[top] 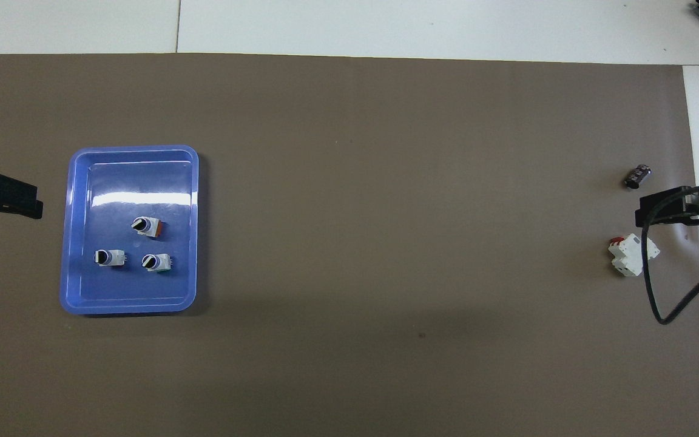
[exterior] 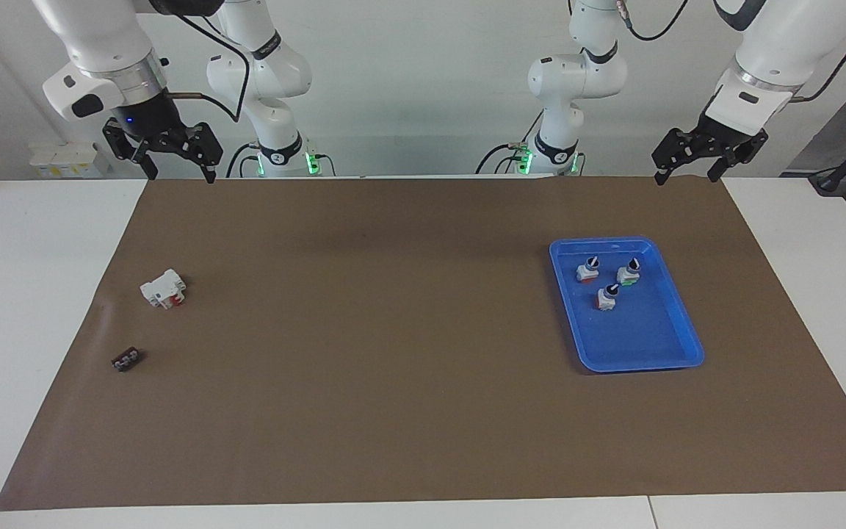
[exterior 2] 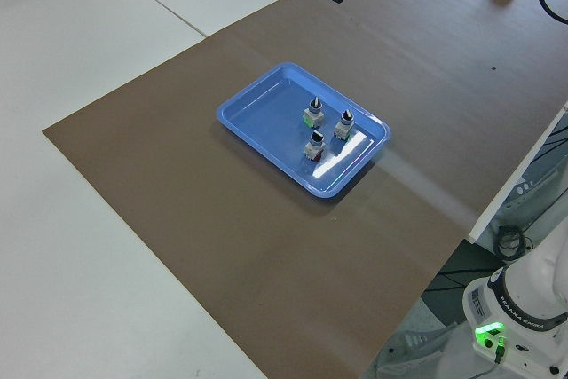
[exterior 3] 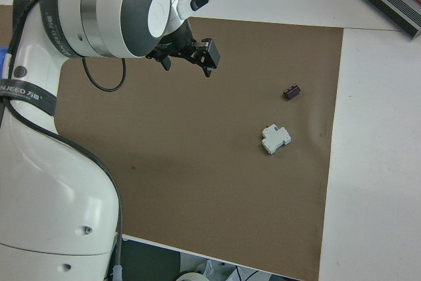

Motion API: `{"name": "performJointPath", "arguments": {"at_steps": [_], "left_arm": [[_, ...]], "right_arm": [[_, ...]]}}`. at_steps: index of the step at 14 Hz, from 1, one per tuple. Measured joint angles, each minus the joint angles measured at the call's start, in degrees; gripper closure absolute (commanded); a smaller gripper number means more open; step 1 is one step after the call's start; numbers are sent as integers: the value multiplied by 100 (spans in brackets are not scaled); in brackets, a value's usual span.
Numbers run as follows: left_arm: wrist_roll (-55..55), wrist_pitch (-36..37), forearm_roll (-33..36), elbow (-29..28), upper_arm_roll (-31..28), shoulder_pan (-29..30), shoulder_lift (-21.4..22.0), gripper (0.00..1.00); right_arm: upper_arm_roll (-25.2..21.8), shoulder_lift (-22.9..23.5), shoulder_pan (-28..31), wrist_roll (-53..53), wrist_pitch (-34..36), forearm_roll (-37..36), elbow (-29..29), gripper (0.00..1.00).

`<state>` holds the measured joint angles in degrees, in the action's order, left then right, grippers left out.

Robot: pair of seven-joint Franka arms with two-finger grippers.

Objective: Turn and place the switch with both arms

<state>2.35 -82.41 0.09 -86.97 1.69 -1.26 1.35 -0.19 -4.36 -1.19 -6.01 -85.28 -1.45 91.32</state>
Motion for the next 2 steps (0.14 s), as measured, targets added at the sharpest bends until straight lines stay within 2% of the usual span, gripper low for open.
{"name": "performJointPath", "arguments": {"at_steps": [2], "left_arm": [[-13,1,0,0,-8,0,3,0]], "right_arm": [[0,-10,0,0,0,0,0,0]]}}
